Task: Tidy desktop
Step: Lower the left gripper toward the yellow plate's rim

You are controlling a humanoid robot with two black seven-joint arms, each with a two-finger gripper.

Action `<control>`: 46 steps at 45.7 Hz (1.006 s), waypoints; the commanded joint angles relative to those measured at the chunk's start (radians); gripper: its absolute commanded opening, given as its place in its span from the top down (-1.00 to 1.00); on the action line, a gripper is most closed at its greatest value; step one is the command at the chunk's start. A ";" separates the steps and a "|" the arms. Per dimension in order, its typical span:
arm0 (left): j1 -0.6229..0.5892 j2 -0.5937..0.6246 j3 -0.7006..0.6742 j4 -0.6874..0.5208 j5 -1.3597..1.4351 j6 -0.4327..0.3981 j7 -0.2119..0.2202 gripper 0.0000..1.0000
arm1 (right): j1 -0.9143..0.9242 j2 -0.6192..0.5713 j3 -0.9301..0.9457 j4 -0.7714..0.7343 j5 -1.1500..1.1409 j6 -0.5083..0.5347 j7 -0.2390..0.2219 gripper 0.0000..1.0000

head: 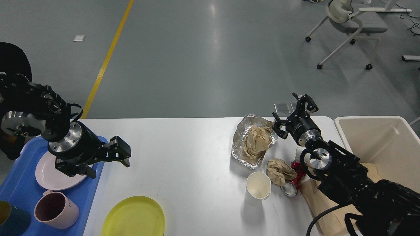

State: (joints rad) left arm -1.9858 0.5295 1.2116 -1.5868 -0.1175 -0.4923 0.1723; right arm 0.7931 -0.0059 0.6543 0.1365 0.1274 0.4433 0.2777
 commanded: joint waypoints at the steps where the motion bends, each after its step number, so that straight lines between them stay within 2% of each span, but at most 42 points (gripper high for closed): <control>1: 0.097 -0.006 -0.010 0.073 0.007 -0.075 0.001 -0.88 | 0.000 0.001 -0.001 0.000 0.000 0.000 0.000 -1.00; 10: 0.243 -0.052 -0.064 0.126 0.027 -0.069 0.007 -0.88 | 0.002 0.000 -0.001 0.000 0.000 0.000 0.000 -1.00; 19: 0.340 -0.143 -0.093 0.133 0.133 0.069 0.006 -0.87 | 0.000 0.000 -0.001 0.000 0.000 0.000 0.000 -1.00; 26: 0.390 -0.155 -0.113 0.131 0.170 0.123 0.016 -0.88 | 0.000 0.000 -0.001 0.000 0.000 0.000 0.000 -1.00; 38: 0.429 -0.149 -0.113 0.125 0.265 0.156 0.016 -0.87 | 0.000 0.000 -0.001 0.000 -0.002 0.000 0.000 -1.00; 46: 0.450 -0.146 -0.112 0.126 0.303 0.138 0.021 -0.86 | 0.000 0.000 0.001 0.000 0.000 0.000 0.000 -1.00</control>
State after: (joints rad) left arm -1.5440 0.3815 1.0980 -1.4619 0.1682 -0.3425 0.1900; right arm 0.7931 -0.0061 0.6536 0.1365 0.1269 0.4433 0.2776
